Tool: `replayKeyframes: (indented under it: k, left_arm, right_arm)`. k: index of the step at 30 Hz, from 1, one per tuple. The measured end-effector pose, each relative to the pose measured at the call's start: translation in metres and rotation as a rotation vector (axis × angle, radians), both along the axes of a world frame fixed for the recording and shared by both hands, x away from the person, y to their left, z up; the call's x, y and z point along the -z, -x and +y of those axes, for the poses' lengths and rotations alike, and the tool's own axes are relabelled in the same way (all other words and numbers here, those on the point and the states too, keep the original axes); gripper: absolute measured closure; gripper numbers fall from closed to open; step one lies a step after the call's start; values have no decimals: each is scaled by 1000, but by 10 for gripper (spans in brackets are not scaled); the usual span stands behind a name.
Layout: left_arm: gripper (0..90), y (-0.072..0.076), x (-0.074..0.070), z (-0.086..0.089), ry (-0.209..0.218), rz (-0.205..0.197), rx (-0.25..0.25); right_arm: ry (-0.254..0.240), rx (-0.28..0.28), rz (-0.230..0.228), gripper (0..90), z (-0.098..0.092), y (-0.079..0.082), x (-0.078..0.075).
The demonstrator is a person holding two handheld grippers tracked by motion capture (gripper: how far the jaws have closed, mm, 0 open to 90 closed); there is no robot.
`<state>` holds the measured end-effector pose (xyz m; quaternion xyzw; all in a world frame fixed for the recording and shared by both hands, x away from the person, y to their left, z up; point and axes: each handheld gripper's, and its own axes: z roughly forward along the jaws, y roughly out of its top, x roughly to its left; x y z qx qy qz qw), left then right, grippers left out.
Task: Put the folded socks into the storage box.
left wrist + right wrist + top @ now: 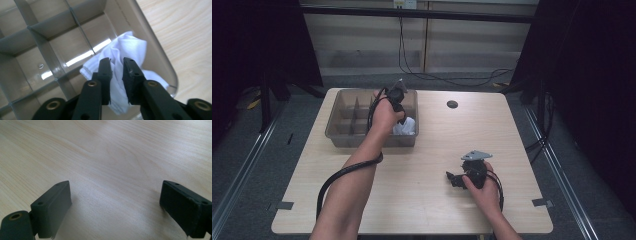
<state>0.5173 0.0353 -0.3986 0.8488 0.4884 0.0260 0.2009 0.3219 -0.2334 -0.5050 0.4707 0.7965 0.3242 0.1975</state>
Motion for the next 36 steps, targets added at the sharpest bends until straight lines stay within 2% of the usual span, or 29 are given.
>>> replayKeyframes:
  k: [5, 9, 11, 13, 17, 18, 22, 28, 32, 36]
  left_arm:
    - [834, 0, 20, -5, 1, 46, -2]
    - [862, 0, 28, -11, 5, 47, 15]
    - [863, 0, 31, -14, -6, 49, 35]
    - [868, -1, 37, -16, 4, 65, 28]
    - [873, 0, 42, -18, 7, 67, 28]
    - [874, 0, 45, -21, -10, 72, 40]
    - [878, 1, 49, -24, -25, 73, 43]
    - [871, 1, 46, -23, -15, 75, 30]
    - [821, 3, 31, -20, -14, 58, 33]
    - [818, 5, 15, -12, -7, 46, 15]
  right_arm:
    - [0, -1, 0, 97, 0, 0, 0]
    - [-1, 0, 1, 97, 0, 0, 0]
    - [-1, 1, 2, 98, 0, 0, 0]
    - [-2, 3, 4, 98, 1, 0, 0]
    - [-2, 2, 3, 97, 0, 0, 0]
    - [-3, 3, 4, 97, 1, 0, 0]
    - [-3, 2, 3, 97, 1, 0, 0]
    - [-1, 1, 2, 97, 0, 0, 0]
    - [-1, 0, 2, 97, 0, -1, 0]
    - [0, -1, 1, 97, 0, -1, 0]
